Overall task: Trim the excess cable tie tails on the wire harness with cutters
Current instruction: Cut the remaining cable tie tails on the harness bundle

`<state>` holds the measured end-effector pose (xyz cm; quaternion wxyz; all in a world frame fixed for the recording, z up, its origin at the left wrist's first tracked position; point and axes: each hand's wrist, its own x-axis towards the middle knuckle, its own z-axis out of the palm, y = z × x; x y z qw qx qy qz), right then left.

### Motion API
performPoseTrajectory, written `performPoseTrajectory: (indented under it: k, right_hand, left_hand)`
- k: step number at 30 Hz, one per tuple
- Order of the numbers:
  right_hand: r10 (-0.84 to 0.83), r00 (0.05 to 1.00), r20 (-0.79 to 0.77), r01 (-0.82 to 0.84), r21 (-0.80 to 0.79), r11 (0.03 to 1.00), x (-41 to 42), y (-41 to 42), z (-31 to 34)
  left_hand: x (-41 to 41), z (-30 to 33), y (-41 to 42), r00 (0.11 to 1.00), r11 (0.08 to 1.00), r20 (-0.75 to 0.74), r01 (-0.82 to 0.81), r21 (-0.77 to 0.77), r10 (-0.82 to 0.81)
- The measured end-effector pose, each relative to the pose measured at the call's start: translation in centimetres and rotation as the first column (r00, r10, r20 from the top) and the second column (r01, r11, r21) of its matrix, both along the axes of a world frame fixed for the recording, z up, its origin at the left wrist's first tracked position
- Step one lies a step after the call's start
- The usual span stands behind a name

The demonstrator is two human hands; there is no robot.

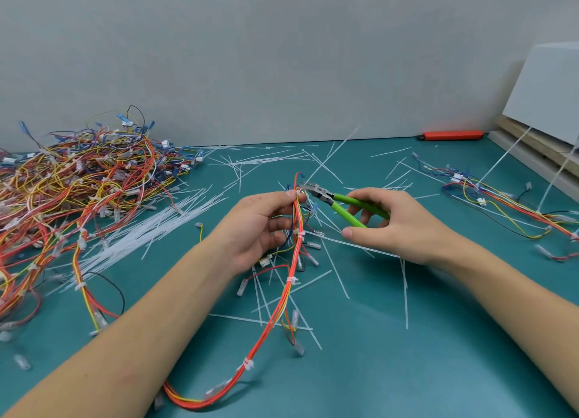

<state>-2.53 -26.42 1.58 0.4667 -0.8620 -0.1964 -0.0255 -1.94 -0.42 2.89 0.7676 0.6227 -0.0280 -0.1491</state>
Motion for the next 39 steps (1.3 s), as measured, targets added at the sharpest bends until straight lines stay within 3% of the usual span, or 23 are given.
performPoseTrajectory:
  k: [24, 35, 39]
  right_hand:
    - [0.091, 0.995, -0.028, -0.092, -0.039, 0.995, -0.44, 0.07, 0.68]
    - [0.037, 0.993, 0.108, -0.018, -0.174, 0.985, -0.63, 0.66, -0.19]
    - [0.023, 0.992, 0.124, -0.005, -0.149, 0.989, -0.46, 0.56, -0.06]
  left_hand:
    - [-0.11, -0.51, 0.28, 0.993, 0.997, 0.089, 0.071, 0.045, -0.074]
    - [-0.07, -0.64, 0.3, 0.993, 0.996, 0.08, 0.08, 0.049, -0.084]
    - [-0.01, -0.74, 0.33, 0.993, 0.995, 0.075, 0.088, 0.041, -0.09]
